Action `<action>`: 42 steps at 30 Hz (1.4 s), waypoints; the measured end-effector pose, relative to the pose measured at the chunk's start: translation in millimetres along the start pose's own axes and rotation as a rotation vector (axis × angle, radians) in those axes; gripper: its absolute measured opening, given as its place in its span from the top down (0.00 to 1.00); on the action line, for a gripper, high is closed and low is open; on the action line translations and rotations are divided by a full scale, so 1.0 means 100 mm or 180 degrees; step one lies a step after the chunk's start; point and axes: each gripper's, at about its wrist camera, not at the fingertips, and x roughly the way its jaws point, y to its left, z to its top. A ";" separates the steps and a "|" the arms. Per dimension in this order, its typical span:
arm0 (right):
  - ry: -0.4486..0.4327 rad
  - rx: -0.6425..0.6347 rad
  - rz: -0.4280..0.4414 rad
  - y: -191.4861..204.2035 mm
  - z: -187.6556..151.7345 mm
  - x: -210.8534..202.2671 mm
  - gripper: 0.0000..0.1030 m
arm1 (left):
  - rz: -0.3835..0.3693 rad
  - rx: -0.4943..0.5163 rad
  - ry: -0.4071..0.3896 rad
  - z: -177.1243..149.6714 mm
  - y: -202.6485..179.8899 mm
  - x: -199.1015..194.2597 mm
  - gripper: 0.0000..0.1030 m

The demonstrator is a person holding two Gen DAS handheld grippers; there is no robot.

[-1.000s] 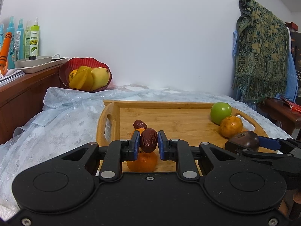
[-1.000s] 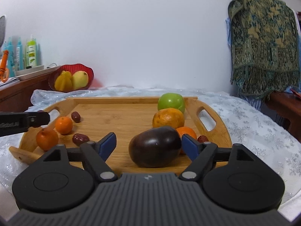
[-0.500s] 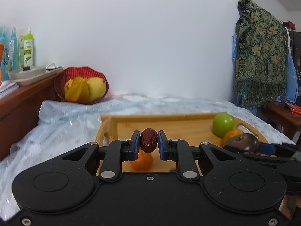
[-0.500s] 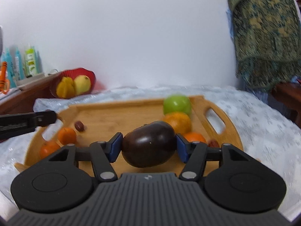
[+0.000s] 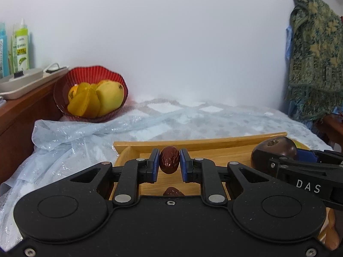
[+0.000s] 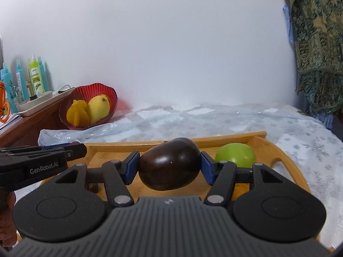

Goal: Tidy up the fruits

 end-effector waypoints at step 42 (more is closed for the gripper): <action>0.0242 -0.0112 -0.0058 0.04 -0.03 0.32 0.38 | -0.0027 -0.0074 0.0577 -0.08 0.10 0.54 0.81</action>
